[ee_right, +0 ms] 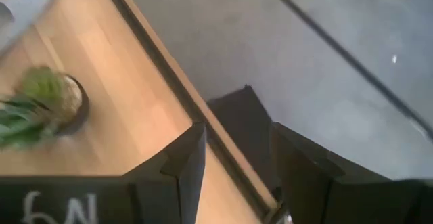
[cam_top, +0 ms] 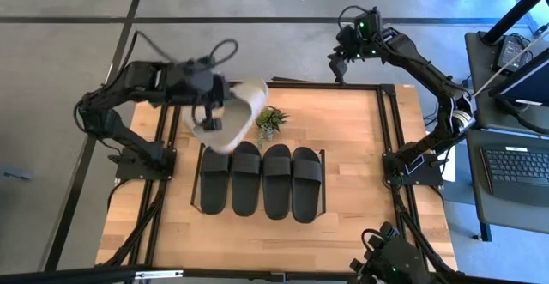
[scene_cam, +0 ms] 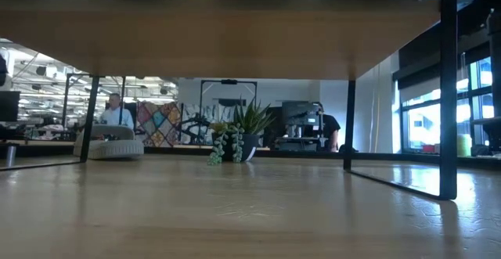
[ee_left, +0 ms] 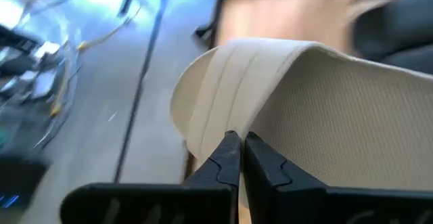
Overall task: Pick and place slides into the shelf
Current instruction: Put the gray slide under the shelf
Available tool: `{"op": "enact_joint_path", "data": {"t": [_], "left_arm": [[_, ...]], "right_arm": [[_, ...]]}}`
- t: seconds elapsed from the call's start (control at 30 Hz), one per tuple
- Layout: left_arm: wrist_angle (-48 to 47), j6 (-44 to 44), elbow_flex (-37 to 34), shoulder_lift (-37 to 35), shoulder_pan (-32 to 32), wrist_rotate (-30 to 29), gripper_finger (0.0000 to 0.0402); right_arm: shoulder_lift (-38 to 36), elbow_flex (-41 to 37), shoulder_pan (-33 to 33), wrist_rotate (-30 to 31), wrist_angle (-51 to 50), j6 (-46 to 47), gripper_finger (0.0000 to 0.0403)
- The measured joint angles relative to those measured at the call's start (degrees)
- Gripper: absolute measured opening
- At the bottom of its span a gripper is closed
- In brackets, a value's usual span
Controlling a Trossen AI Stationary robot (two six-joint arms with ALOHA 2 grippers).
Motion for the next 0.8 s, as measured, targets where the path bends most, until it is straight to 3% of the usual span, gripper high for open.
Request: {"op": "enact_joint_path", "data": {"t": [0.2,0.37,0.8], "left_arm": [[5.0,-9.8,1.5,0.1,-14.8,0.2,0.0],[13.4,-14.2,1.5,2.6,-25.0,-0.1,0.0],[22.7,-28.2,1.4,17.9,-40.4,-9.6,0.0]], "right_arm": [[0.1,-8.7,-2.7,0.0,1.4,-1.4,0.0165],[0.0,-10.3,-4.2,0.0,-0.1,-2.9,0.0165],[-0.1,-10.3,-4.3,-11.0,-0.6,-1.1,0.0165]]}}
